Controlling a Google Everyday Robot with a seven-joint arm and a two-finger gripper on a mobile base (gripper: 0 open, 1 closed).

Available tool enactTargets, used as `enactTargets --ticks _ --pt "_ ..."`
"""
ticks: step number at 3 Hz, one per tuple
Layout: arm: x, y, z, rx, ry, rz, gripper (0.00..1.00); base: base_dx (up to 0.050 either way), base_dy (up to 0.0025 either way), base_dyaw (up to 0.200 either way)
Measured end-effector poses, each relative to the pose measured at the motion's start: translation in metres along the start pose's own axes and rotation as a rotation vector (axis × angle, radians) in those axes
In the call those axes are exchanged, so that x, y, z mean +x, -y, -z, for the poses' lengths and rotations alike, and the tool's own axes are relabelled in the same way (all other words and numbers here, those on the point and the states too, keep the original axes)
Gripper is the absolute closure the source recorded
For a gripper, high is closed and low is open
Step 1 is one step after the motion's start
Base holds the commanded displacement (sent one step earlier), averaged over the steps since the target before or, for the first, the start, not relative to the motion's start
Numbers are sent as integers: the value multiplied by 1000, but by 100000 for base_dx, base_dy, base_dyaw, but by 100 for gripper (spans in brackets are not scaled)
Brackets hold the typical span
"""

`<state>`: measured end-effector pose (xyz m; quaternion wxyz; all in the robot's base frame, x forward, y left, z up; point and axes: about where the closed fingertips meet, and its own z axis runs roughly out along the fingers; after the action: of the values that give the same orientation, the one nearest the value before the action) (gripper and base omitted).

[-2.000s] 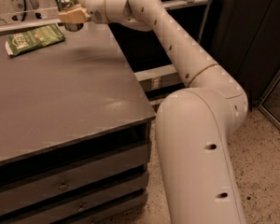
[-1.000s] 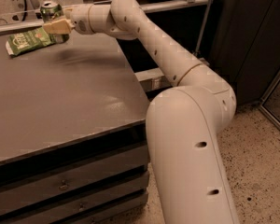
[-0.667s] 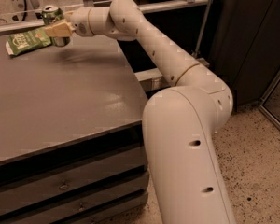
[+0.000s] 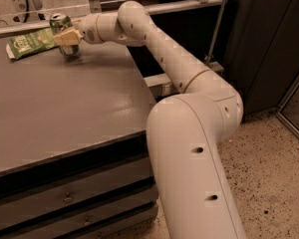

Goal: Move green can near green jalapeno chip bag

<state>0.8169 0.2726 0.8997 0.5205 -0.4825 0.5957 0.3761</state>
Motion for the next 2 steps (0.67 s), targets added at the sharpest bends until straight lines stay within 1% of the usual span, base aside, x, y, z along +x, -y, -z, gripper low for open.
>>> enactTargets --ticks 2 --pt "5 15 -5 21 6 0 100 0 0 0"
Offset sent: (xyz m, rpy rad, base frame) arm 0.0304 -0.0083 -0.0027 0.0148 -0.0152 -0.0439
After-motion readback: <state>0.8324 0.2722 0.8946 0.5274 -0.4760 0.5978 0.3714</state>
